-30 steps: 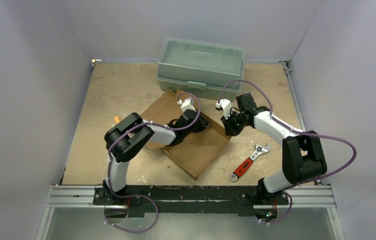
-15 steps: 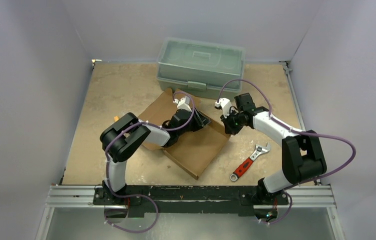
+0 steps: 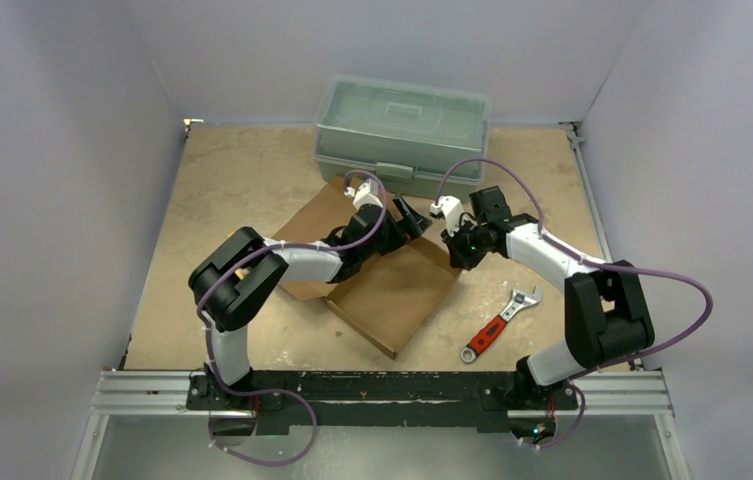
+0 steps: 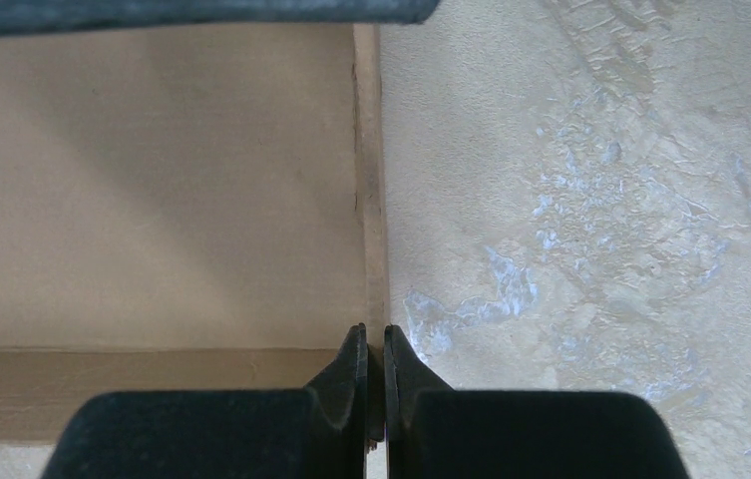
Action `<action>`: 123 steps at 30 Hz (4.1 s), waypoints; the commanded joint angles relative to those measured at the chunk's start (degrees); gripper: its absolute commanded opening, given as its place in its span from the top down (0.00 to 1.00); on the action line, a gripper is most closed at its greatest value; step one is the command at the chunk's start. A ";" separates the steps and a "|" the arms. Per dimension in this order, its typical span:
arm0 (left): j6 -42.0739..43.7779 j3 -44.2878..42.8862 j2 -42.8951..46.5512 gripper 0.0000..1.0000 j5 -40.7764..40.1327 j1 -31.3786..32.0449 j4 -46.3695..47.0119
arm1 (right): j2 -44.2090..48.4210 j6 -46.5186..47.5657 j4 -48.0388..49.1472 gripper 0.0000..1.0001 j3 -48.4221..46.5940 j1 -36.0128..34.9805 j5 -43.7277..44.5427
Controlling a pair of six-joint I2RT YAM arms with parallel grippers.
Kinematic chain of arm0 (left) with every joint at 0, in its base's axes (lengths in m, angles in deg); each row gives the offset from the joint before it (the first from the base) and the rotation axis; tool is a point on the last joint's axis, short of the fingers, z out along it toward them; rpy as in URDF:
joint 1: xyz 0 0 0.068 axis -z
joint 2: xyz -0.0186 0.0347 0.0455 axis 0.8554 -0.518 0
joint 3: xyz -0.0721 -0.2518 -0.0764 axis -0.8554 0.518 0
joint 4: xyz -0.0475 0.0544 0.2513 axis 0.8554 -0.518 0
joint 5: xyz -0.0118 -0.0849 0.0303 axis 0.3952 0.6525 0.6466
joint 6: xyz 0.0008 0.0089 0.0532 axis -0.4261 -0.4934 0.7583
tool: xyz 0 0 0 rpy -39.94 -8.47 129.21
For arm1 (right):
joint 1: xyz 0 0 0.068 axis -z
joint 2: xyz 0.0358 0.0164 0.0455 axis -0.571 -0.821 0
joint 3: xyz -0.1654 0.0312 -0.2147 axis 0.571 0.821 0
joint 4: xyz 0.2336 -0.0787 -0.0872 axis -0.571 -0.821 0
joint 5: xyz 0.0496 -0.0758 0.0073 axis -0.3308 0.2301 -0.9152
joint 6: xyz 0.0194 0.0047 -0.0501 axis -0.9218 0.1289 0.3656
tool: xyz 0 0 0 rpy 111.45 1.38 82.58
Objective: Fold the paper box
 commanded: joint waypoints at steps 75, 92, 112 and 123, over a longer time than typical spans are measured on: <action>13.74 27.72 80.00 0.01 -13.06 2.36 -43.99 | -1.60 5.89 4.86 0.62 -5.60 -6.21 -0.90; 2.50 36.78 90.00 0.06 -13.57 2.45 -56.47 | -12.00 3.99 10.23 0.92 -9.68 -10.52 9.01; -14.67 42.42 80.00 0.04 -15.20 2.53 -47.57 | -0.18 3.40 7.14 0.38 -4.37 -5.63 -5.08; -9.47 32.25 90.84 0.03 -15.59 2.50 -73.78 | 1.43 8.49 2.24 0.35 -5.12 -2.95 -12.57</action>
